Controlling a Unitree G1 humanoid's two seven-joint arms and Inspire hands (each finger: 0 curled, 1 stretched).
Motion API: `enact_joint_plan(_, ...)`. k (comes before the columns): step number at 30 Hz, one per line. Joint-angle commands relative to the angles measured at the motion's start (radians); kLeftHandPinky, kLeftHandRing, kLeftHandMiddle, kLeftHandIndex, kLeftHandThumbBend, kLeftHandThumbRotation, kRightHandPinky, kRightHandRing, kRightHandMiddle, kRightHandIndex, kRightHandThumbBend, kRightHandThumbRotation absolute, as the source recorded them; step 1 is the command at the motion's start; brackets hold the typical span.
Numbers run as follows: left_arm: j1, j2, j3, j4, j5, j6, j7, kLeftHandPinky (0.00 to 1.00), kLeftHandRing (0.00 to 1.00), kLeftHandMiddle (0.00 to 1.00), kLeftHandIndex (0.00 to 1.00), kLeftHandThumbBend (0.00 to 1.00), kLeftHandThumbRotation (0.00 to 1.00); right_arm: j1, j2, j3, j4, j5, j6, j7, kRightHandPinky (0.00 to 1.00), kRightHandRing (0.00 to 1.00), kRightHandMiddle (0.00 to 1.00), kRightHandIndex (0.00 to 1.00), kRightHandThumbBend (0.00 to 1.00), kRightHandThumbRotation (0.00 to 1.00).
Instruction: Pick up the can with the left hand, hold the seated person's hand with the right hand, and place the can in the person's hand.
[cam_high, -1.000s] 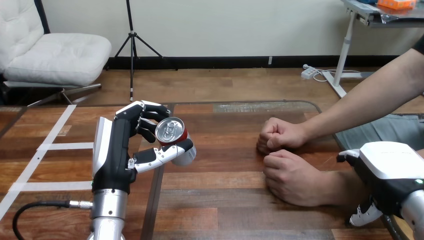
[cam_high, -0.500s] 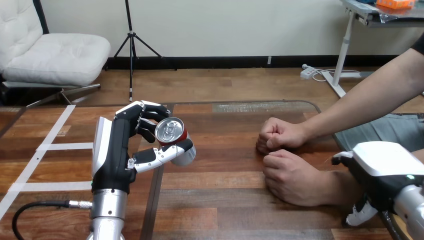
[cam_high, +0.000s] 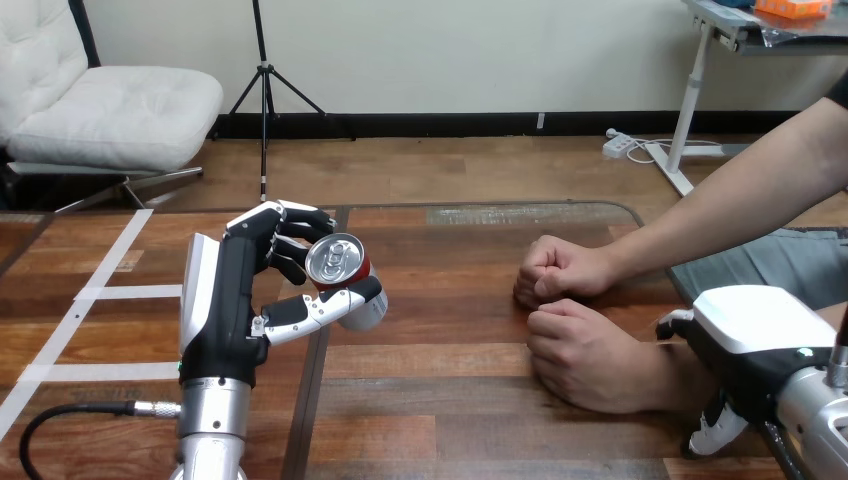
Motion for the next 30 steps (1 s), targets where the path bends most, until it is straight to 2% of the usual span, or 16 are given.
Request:
enact_joint_plan(1,-0.056,0.011,0.014,-0.017,0.001,-0.024,0.011,0.36,0.41,0.48,0.53,0.69,0.00,-0.079,-0.021,0.012,0.024,-0.009,-0.005,-0.031,0.89,0.88,0.87,0.83,0.81,0.06)
enact_joint_plan(30,-0.046,0.013,0.022,-0.028,-0.002,-0.023,0.002,0.36,0.41,0.48,0.52,0.68,0.00,-0.160,-0.040,0.080,0.133,-0.033,-0.031,-0.051,0.87,0.87,0.87,0.83,0.79,0.09)
